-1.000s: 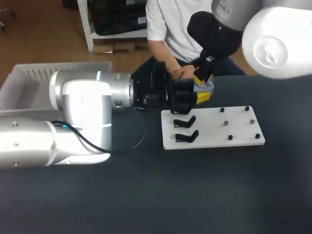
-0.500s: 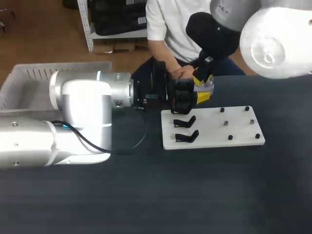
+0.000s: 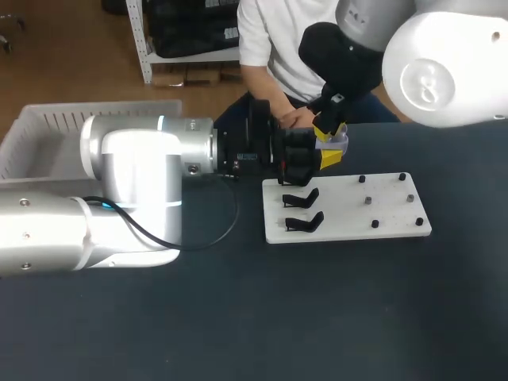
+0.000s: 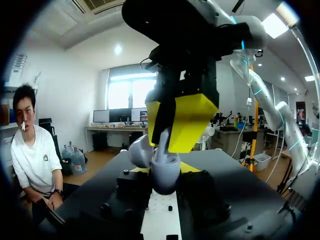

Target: Pick up each earbud case from the left stands, insert the matching earbuds, close the lid, and place the case in the box.

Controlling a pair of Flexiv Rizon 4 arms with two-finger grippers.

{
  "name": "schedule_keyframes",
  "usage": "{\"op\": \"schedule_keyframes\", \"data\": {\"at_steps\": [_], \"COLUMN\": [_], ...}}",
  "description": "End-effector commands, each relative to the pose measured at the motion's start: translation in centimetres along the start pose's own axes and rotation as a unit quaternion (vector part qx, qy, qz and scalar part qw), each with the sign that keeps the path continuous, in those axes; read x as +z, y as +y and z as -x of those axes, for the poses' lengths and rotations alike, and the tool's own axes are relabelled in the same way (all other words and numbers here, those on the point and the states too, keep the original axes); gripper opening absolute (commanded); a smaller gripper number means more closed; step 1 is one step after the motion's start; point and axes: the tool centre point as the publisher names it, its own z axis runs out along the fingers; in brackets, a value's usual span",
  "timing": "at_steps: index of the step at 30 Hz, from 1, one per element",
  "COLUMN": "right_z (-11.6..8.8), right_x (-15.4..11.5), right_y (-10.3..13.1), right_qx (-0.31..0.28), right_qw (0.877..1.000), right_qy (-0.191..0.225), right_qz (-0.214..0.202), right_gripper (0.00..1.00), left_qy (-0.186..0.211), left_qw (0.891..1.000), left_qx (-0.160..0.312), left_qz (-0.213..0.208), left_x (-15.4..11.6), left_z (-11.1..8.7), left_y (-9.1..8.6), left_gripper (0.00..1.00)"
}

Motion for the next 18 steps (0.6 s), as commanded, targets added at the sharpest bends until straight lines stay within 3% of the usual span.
{"op": "schedule_keyframes", "data": {"at_steps": [1, 18], "right_z": [0.15, -0.02], "right_x": [0.24, 0.45], "right_y": [0.11, 0.32], "right_qx": [-0.002, -0.006], "right_qw": [1.0, 1.0], "right_qy": [0.007, 0.013], "right_qz": [-0.005, -0.018], "right_gripper": [0.0, 0.0], "left_qy": [-0.003, -0.003], "left_qw": [1.0, 1.0], "left_qx": [0.002, 0.002], "left_qz": [0.002, 0.002], "left_x": [0.04, 0.04], "left_z": [-0.11, -0.11], "left_y": [-0.07, -0.07], "left_gripper": [0.0, 0.0]}}
